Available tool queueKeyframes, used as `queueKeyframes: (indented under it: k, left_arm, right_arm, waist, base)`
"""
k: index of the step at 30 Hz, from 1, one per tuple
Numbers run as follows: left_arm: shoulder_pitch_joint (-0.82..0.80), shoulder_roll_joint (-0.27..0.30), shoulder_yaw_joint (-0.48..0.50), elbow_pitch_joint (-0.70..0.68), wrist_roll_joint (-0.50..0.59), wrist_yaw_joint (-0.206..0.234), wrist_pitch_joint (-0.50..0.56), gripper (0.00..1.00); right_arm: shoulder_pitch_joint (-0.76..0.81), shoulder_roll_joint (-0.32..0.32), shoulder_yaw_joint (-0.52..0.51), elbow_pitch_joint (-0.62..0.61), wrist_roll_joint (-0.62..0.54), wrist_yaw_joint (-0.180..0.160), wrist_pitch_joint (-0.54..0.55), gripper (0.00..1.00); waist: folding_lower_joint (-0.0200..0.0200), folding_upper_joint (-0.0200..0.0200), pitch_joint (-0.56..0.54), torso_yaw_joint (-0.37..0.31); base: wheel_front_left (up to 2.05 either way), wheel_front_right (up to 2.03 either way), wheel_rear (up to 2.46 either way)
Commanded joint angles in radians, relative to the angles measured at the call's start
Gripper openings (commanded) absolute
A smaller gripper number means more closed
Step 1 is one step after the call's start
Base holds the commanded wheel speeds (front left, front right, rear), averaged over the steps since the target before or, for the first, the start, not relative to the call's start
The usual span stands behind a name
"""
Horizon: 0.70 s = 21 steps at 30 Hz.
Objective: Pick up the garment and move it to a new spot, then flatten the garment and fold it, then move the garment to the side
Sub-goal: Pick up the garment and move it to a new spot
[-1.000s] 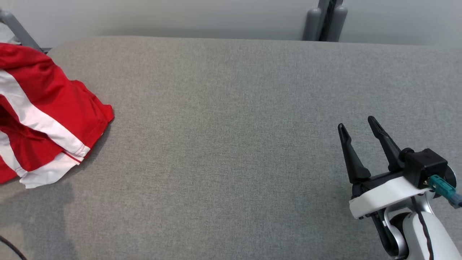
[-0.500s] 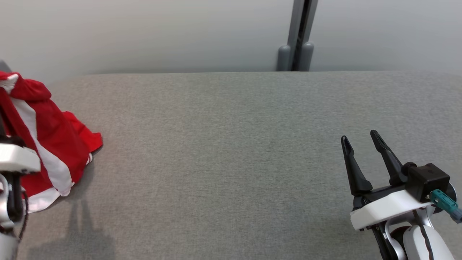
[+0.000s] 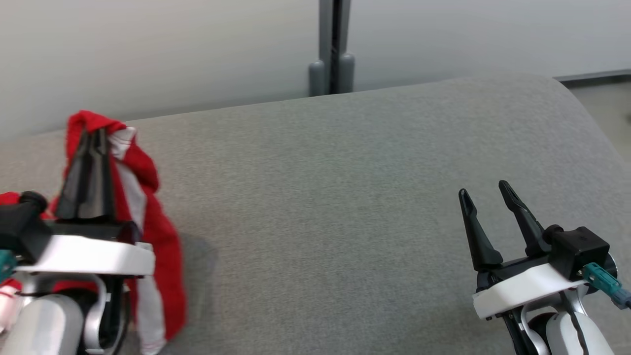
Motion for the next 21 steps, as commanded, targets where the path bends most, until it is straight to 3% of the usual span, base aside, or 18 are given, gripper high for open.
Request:
queueKeyframes:
  k: [1, 11, 21]
  left_arm:
    - [-0.025, -0.001, -0.013, -0.001, 0.006, -0.009, 0.004, 0.00]
    - [-0.167, -0.108, -0.243, 0.149, 0.022, -0.115, 0.044, 0.00]
    - [-0.301, -0.216, -0.426, 0.510, 0.043, -0.246, 0.044, 0.00]
  right_arm:
    - [-0.003, -0.001, -0.004, -0.004, 0.007, 0.001, -0.005, 1.00]
    - [-0.034, 0.002, -0.001, 0.008, 0.028, 0.002, -0.032, 1.00]
    - [-0.072, 0.003, 0.016, 0.060, 0.087, 0.002, -0.093, 1.00]
  waist:
    - [0.0000, 0.0000, 0.023, -0.040]
    - [0.0000, 0.0000, 0.130, -0.178]
    - [0.0000, 0.0000, 0.236, -0.240]
  base:
    - [0.00, 0.00, 0.00]
    - [0.00, 0.00, 0.00]
    - [0.00, 0.00, 0.00]
